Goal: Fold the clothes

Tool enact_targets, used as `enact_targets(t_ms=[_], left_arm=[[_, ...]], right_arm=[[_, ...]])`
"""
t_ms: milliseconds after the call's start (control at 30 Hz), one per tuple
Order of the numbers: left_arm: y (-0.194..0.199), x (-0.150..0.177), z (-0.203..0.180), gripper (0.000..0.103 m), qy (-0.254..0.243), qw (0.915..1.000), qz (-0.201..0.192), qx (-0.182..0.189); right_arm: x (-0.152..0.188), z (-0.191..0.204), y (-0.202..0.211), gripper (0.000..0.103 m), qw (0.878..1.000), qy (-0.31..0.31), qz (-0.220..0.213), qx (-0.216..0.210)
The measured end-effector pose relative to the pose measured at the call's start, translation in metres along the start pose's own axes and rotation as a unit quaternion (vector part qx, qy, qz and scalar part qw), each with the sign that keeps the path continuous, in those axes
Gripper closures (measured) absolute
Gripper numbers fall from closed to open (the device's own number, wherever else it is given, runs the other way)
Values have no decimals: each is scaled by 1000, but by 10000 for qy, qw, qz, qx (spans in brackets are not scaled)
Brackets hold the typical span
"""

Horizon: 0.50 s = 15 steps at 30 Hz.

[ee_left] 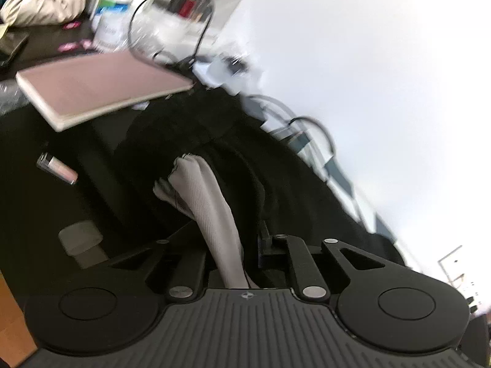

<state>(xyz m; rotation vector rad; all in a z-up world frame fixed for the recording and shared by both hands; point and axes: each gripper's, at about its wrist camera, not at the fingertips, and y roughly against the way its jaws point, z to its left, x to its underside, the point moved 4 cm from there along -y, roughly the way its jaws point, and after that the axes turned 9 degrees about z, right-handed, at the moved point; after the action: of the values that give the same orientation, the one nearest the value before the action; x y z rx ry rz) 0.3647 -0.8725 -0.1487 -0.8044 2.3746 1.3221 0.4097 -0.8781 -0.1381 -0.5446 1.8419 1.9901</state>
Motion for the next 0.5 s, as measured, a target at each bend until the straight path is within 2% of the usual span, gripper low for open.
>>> enact_targets(t_ms=[100,133,200,333,400,500], left_arm=[[13,-4,-17,93,-212,9996,-140,142],[17,-5,-24,93,-325,9991,-192,199],[22,-7,-42,94,-562,9976,-259,309],[30,-7,-81,94,-1061,9925,-311,520],[34,-5,-107,94,-1406,9871,-334,692],[39,10,-158,94,-2078,9720,-329,1045]], right_arm=[[3,6,-24,48,9997,75,227,101],[4,8,-30,41,9995,132,235,146],[6,10,-34,38,9993,239,236,159],[6,-8,-25,38,9997,-62,204,-128],[6,-29,-8,38,9991,-376,8,-195],[12,-76,21,38,9944,-1001,-277,-212]])
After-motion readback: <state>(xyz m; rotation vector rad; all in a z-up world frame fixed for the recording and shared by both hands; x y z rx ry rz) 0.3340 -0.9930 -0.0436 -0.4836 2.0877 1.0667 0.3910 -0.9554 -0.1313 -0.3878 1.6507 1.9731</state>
